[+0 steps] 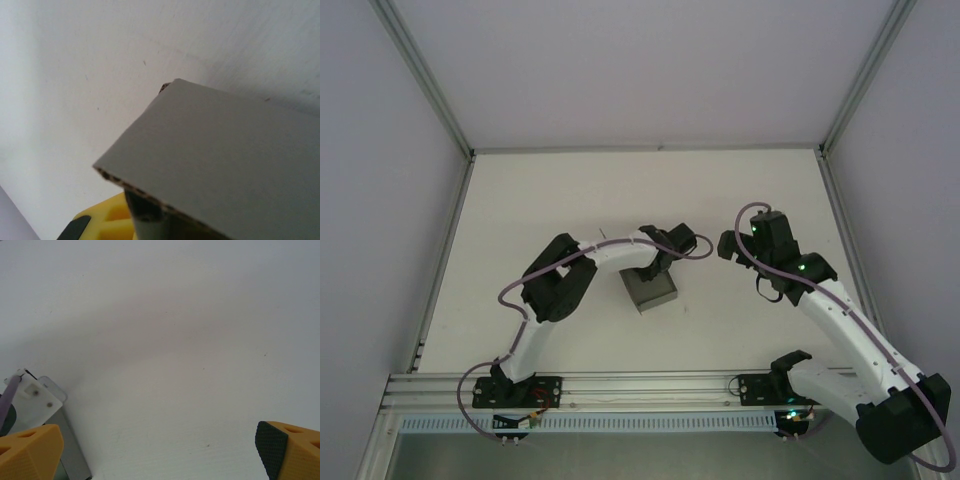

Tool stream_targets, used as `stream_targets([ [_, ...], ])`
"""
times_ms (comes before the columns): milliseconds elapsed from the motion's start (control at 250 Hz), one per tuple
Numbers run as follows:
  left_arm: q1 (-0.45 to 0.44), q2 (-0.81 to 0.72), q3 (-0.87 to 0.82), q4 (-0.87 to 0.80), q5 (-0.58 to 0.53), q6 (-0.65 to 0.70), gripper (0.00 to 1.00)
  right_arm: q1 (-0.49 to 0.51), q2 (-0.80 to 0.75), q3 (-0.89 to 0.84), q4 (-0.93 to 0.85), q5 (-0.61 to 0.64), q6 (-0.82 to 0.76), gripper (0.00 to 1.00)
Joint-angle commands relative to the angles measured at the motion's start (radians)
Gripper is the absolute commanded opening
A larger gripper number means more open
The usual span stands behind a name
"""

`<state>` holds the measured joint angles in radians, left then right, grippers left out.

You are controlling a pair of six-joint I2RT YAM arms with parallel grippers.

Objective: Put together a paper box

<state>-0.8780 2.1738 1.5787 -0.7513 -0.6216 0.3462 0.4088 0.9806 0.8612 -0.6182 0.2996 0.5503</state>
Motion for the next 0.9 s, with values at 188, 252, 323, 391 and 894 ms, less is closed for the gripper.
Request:
stream_targets([
  [188, 0.007, -0.13, -0.035, 0.084, 0.169, 0.08, 0.72, -0.015, -0.012, 0.002, -0.028, -0.062, -0.003, 1.0],
  [252, 0.008, -0.181, -0.021, 0.042, 0.245, 0.115, 0.8, -0.018, -0.016, 0.002, -0.025, -0.092, -0.026, 1.0],
  [323, 0.008, -0.234, -0.013, 0.0, 0.321, 0.162, 1.0, -0.02, -0.016, 0.011, -0.026, -0.107, -0.043, 1.0],
  [391, 0.007, -0.275, -0.002, -0.042, 0.366, 0.2, 1.0, -0.022, -0.014, 0.021, -0.026, -0.109, -0.051, 1.0],
  [894, 0.382, -0.778, -0.09, 0.15, 0.459, -0.389, 1.0, -0.057, 0.315, 0.161, 0.209, -0.583, -0.523, 1.0],
])
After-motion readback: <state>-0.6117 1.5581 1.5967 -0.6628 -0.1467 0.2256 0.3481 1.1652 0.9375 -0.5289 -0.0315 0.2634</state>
